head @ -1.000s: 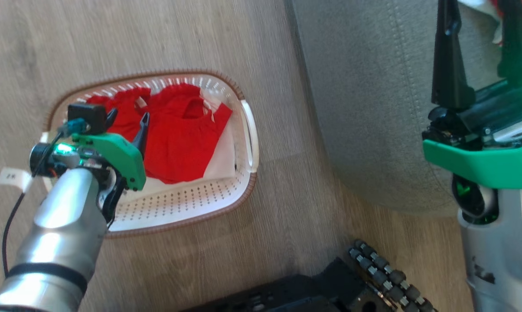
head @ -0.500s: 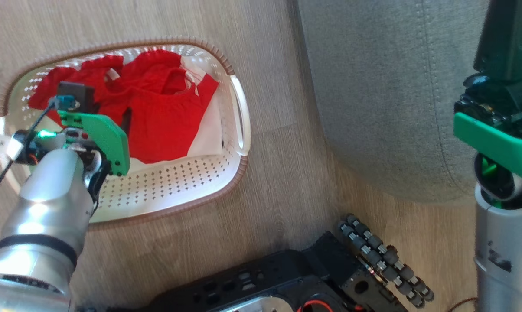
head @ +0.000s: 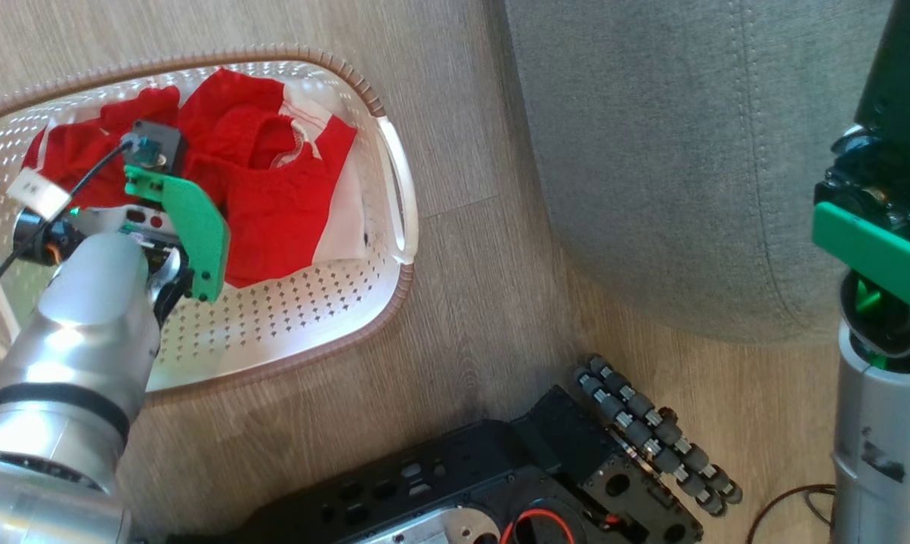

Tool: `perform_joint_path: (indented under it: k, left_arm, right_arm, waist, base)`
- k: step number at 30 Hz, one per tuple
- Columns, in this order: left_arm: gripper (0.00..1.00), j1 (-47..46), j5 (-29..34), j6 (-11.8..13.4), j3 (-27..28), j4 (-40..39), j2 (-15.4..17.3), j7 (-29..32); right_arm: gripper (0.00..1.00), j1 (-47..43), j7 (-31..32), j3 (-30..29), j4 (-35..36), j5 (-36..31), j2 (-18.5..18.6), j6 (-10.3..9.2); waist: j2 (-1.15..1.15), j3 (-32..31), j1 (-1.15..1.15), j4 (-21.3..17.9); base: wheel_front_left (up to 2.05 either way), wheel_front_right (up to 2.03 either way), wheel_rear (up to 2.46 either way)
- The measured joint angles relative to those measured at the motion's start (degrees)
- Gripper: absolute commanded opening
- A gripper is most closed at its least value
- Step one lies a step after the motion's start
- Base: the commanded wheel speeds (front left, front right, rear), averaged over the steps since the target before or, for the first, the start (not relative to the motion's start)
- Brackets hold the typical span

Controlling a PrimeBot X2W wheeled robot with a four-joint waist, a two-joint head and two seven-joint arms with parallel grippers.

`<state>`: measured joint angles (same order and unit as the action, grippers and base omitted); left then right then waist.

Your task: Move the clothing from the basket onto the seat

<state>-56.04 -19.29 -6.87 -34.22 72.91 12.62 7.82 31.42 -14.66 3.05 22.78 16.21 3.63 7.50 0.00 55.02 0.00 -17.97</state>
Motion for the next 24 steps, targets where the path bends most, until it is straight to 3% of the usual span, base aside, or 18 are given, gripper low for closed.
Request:
perform_joint_path:
  k: [2, 3, 4, 5, 13, 24]
  left_arm:
    - [0.96, -0.15, 0.04, 0.01, -0.32, 0.01, 0.02, 1.19]
    - [0.68, -0.13, 0.0, 0.01, -0.31, 0.09, 0.03, 1.18]
    - [0.22, -0.13, -0.07, 0.01, -0.32, 0.23, 0.09, 1.13]
    - [0.0, -0.13, -0.05, 0.04, -0.34, 0.43, 0.16, 0.86]
    - [0.0, 0.19, -0.92, -0.2, -0.52, 1.21, 0.0, -2.08]
    - [0.0, 6.04, -4.45, -0.26, -0.33, 0.67, -2.98, -12.96]
  right_arm:
    - [1.0, -0.02, -0.07, -0.08, 0.0, 0.07, 0.0, 0.0]
    - [1.0, -0.03, -0.07, -0.1, 0.0, 0.24, 0.0, 0.0]
    - [1.0, -0.03, -0.07, -0.1, 0.0, 0.37, 0.0, 0.0]
    - [1.0, -0.03, -0.07, -0.09, 0.0, 0.48, 0.0, 0.0]
    - [1.0, -0.03, -0.07, -0.07, -0.64, 0.49, -0.01, 0.0]
    - [1.0, -0.15, -0.07, 1.34, -4.08, -2.13, -0.03, 0.0]
  waist:
    - [0.0, -0.1, 0.0, -0.05]
    - [0.0, -0.18, 0.0, -0.04]
    - [0.0, -0.25, 0.0, -0.03]
    - [0.0, -0.32, 0.0, -0.02]
    - [0.0, -1.98, 0.0, 0.67]
    - [0.0, -9.85, 0.0, 1.89]
  base:
    - [0.0, 0.0, 0.0]
    - [0.0, 0.0, 0.0]
    - [0.0, 0.0, 0.0]
    - [0.0, 0.0, 0.0]
    - [0.0, 0.0, 0.0]
    - [0.0, 0.0, 0.0]
